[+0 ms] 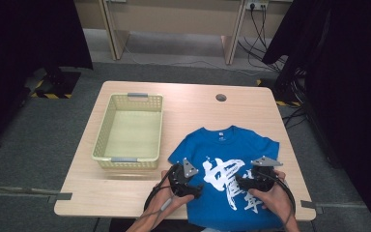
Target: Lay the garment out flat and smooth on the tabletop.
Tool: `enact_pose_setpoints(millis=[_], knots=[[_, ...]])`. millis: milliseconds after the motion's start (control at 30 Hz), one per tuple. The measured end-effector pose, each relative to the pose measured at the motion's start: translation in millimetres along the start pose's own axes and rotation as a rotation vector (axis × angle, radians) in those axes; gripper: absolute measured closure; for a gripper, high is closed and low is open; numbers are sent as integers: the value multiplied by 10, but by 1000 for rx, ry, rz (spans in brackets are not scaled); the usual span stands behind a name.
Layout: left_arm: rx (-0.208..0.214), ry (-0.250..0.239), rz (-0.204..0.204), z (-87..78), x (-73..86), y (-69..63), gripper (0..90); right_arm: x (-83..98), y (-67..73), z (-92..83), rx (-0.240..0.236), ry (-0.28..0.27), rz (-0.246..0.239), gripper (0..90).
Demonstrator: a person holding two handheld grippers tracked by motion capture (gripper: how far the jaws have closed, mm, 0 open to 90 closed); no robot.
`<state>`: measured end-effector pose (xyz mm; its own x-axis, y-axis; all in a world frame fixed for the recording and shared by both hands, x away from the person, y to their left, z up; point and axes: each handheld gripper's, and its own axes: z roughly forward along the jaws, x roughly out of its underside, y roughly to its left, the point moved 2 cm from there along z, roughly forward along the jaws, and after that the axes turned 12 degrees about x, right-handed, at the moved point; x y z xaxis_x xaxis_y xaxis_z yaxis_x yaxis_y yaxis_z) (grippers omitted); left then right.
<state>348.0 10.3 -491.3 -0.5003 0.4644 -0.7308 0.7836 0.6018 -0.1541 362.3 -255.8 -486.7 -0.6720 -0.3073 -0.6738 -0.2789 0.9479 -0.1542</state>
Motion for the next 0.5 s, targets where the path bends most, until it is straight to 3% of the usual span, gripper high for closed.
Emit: enact_pose_setpoints(millis=[300, 433, 500], knots=[[-28, -25, -3, -29, -11, 243, 241, -42, 101, 27, -10, -9, -11, 180], [-43, -21, -50, -37, -14, 345, 201, -53, 133, 35, -10, -14, -10, 180], [-42, -26, -44, -46, -2, 370, 186, -49, 136, 33, -11, -13, -5, 180]])
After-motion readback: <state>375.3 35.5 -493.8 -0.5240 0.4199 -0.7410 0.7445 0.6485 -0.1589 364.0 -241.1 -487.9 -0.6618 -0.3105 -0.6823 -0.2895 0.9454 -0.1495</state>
